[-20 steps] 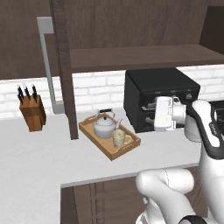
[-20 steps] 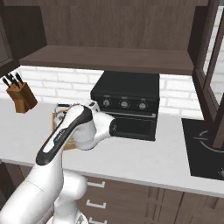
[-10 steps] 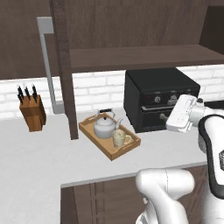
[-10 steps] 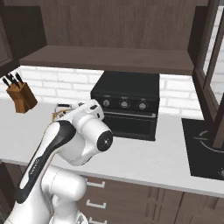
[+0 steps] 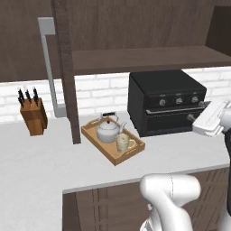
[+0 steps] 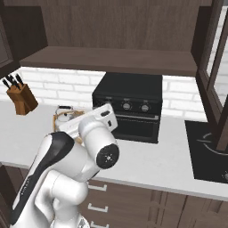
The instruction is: Pick the kettle from the counter and place it on the tray. Then pick the mug from the cabinet and place it on the tray. Then close the cabinet doors.
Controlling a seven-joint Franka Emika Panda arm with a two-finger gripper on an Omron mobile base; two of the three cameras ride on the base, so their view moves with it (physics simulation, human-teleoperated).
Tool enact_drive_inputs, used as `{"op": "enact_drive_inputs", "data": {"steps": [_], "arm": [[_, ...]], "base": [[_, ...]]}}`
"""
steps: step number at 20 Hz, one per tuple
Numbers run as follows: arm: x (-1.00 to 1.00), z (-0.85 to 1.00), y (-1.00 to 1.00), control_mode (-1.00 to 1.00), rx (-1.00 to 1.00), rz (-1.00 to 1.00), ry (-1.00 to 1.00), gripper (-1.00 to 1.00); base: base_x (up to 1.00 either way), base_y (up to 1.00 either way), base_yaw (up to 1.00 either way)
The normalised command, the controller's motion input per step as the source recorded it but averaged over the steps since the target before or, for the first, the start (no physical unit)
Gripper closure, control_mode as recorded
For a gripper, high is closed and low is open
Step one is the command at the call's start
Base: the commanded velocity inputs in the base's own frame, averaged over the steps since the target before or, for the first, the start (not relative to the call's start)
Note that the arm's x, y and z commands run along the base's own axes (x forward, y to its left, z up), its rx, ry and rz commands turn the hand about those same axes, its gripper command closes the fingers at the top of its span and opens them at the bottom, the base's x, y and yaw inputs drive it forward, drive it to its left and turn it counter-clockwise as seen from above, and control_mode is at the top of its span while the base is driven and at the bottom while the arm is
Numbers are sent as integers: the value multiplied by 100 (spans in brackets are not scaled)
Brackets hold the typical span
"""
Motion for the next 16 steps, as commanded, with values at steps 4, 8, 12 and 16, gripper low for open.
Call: {"op": "enact_drive_inputs", "data": {"steps": [4, 8, 12, 16], "arm": [[-4, 0, -44, -100, 0, 0, -7, -100], [0, 0, -57, -100, 1, 0, 0, -100], [1, 0, -52, -100, 5, 0, -1, -100], [12, -1, -22, -100, 5, 0, 0, -100]], "base": [[0, 0, 0], [0, 0, 0], [0, 0, 0], [0, 0, 0]]}}
